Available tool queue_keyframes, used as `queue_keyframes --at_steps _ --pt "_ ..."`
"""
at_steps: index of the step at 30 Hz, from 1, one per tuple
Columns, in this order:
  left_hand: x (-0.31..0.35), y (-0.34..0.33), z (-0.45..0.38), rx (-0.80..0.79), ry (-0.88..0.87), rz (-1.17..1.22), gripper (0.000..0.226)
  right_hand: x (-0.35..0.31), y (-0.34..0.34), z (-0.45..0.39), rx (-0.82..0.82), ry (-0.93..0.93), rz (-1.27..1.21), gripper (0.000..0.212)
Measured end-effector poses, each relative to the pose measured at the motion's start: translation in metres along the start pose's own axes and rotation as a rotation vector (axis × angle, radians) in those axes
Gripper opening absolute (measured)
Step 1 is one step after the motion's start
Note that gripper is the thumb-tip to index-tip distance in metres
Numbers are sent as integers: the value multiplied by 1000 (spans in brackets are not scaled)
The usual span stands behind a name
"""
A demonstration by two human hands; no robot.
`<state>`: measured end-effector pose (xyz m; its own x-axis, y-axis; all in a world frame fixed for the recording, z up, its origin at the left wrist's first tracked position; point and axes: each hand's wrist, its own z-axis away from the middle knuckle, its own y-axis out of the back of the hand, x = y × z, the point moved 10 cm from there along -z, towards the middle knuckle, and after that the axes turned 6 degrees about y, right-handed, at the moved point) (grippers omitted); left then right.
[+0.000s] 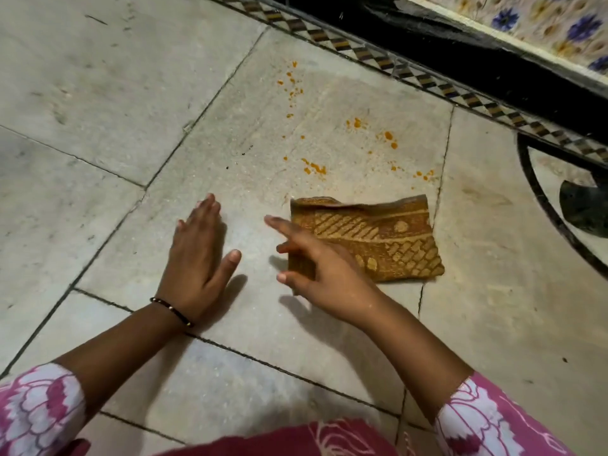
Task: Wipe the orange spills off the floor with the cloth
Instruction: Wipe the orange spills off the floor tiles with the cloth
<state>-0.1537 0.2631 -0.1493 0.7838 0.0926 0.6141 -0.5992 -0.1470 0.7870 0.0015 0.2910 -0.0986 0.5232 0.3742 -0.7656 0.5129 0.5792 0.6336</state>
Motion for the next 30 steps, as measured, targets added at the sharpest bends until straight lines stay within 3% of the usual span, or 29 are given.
queue_keyframes --at_steps 2,4,5,7,9,12,16,18,22,24,26,30 --pt "-16 9 -1 19 43 0 83 29 30 3 328 -117 -122 52" --pt "-22 8 -3 7 57 -14 83 65 62 17 631 -320 95 45" --pt "-20 5 -5 -7 52 -25 83 78 66 20 649 -417 224 49" --pt "-9 -4 -10 -49 10 -63 83 100 47 16 490 -556 399 63" --pt "6 -17 -17 -106 -51 -119 82 109 20 15 304 -553 540 71" --pt "20 -30 -30 -170 -139 -199 84 113 8 28 96 -382 631 76" --pt "26 -46 -59 -230 -201 -350 87 134 20 74 -235 -102 684 65" --pt "25 -49 -72 -207 -189 -417 85 147 44 103 -218 -116 642 64" --pt "1 -42 -85 -117 -51 -458 86 165 72 103 90 -541 467 95" --pt "-4 -38 -85 -87 1 -418 86 152 56 76 151 -658 531 104" --pt "-3 -37 -86 -87 6 -388 84 124 31 30 136 -581 640 100" --pt "-3 -32 -87 -64 10 -342 74 74 -10 -65 37 -221 771 89"
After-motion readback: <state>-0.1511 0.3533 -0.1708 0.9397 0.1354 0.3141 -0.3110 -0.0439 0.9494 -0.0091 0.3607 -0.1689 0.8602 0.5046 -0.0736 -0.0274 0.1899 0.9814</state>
